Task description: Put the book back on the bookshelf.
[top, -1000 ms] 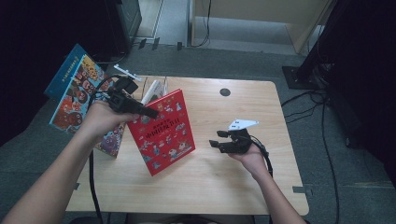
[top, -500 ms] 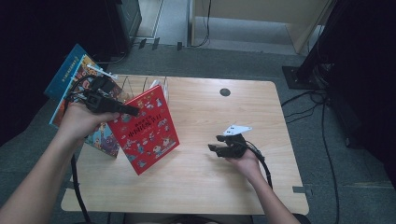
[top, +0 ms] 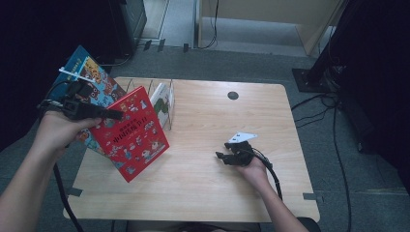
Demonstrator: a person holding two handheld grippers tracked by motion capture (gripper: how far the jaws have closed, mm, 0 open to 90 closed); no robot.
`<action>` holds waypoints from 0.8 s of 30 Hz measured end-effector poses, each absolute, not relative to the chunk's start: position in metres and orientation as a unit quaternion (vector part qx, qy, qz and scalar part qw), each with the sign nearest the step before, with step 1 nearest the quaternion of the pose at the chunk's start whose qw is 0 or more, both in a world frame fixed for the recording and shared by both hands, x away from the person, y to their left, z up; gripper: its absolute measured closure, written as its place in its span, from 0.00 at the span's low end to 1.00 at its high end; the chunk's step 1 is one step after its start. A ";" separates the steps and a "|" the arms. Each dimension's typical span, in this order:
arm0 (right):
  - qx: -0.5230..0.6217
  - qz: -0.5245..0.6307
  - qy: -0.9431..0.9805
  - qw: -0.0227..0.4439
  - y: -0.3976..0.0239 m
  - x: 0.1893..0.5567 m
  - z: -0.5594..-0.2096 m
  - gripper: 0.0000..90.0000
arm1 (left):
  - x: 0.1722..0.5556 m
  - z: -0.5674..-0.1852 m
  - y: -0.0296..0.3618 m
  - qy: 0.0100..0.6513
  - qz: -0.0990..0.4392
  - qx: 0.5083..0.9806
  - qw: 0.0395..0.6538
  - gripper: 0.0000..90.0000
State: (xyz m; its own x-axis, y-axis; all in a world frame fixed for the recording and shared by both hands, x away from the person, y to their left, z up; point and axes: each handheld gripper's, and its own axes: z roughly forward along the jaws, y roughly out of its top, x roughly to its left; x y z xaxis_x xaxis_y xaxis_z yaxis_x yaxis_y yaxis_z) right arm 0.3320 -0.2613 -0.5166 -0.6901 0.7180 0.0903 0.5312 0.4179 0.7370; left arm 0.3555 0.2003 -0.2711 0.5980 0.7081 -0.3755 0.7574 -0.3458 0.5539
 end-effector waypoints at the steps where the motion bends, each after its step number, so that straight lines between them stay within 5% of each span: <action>1: 0.375 0.386 0.834 0.123 -0.261 0.332 -0.517 0.47 | 0.355 -0.271 0.204 0.451 -0.031 0.818 0.357 0.89; 24: 0.364 0.389 0.832 0.156 -0.258 0.326 -0.522 0.46 | 0.346 -0.262 0.263 0.509 0.008 0.791 0.340 0.89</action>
